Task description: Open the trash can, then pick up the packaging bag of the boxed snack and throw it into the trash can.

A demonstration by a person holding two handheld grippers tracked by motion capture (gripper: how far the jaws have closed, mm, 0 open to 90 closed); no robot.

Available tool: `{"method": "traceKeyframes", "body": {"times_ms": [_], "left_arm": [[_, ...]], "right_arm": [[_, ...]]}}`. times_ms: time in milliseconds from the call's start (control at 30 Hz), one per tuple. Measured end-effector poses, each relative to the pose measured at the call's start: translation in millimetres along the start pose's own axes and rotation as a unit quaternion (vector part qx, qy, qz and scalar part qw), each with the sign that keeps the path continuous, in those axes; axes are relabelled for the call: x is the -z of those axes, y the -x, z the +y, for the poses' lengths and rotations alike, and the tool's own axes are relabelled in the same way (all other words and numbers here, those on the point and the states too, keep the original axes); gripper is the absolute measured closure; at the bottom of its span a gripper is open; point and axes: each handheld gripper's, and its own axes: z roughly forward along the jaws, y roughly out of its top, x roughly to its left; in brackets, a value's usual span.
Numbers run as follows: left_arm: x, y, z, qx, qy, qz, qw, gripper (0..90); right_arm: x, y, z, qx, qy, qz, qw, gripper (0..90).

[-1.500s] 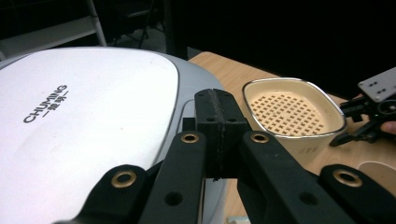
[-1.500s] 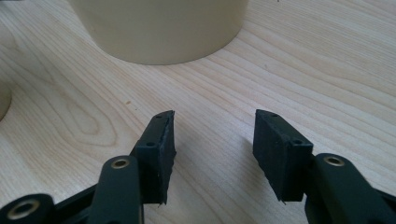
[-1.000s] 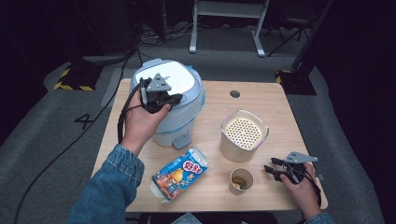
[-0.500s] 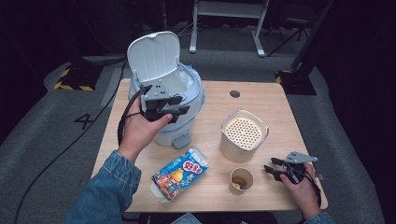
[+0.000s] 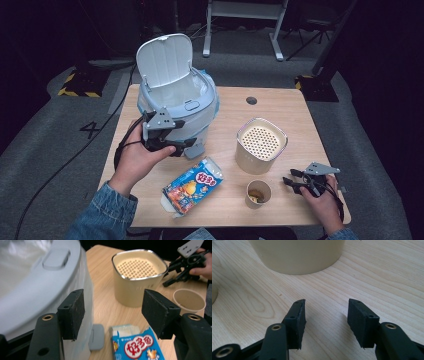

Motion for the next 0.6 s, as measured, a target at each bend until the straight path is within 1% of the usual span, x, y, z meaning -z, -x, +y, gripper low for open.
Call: {"method": "traceKeyframes", "body": {"times_ms": [33,67,100,167,200,267,300,333,367,400,433,467,500,533,567,600], "left_arm": [[0.1,2.0,-3.8,-0.003,-0.003,0.003,1.0000,33.9],[0.1,2.0,-3.8,-0.003,-0.003,0.003,1.0000,32.6],[-0.6,7.2,-12.0,-0.005,-0.009,0.002,0.9999,32.2],[-3.2,11.4,-21.3,0.000,-0.016,-0.007,0.9998,31.3],[-5.3,12.7,-26.2,0.006,-0.019,-0.013,0.9997,31.4],[-9.9,12.9,-35.6,0.009,-0.029,-0.013,0.9995,31.5],[-12.0,12.1,-40.1,0.010,-0.033,-0.010,0.9993,31.5],[-12.0,12.1,-40.1,0.010,-0.033,-0.010,0.9993,31.5],[-17.0,10.5,-49.1,0.026,-0.035,-0.011,0.9990,31.3],[-19.9,10.0,-53.6,0.034,-0.035,-0.014,0.9987,31.3],[-19.9,10.0,-53.6,0.034,-0.035,-0.014,0.9987,31.1],[-26.7,9.6,-62.2,0.042,-0.041,-0.020,0.9981,30.9],[-26.7,9.6,-62.2,0.042,-0.041,-0.020,0.9981,30.7],[-33.4,9.3,-69.9,0.049,-0.046,-0.024,0.9974,30.3],[-36.7,8.8,-73.5,0.055,-0.051,-0.026,0.9969,29.7],[-36.7,8.8,-73.5,0.055,-0.051,-0.026,0.9969,28.2]], "right_arm": [[0.0,0.0,0.0,0.000,0.000,0.000,1.0000,49.0],[0.0,0.0,0.0,0.000,0.000,0.000,1.0000,49.1],[0.0,0.0,0.0,0.000,0.000,0.000,1.0000,49.1],[0.0,0.0,0.0,0.000,0.000,0.000,1.0000,49.0],[0.0,0.0,0.0,0.000,0.000,0.000,1.0000,49.1],[0.0,0.0,0.0,0.000,0.000,0.000,1.0000,49.0],[0.0,0.0,0.0,0.000,0.000,0.000,1.0000,49.0],[0.0,0.0,0.0,0.000,0.000,0.000,1.0000,49.0],[0.0,0.0,0.0,0.000,0.000,0.000,1.0000,49.0],[0.0,0.0,0.0,0.000,0.000,0.000,1.0000,49.0],[0.0,0.0,0.0,0.000,0.000,0.000,1.0000,49.0],[0.0,0.0,0.0,0.000,0.000,0.000,1.0000,49.0],[0.0,0.0,0.0,0.000,0.000,0.000,1.0000,49.0],[0.0,0.0,0.0,0.000,0.000,0.000,1.0000,49.0],[0.0,0.0,0.0,0.000,0.000,0.000,1.0000,49.0],[0.0,0.0,0.0,0.000,0.000,0.000,1.0000,49.0]]}}
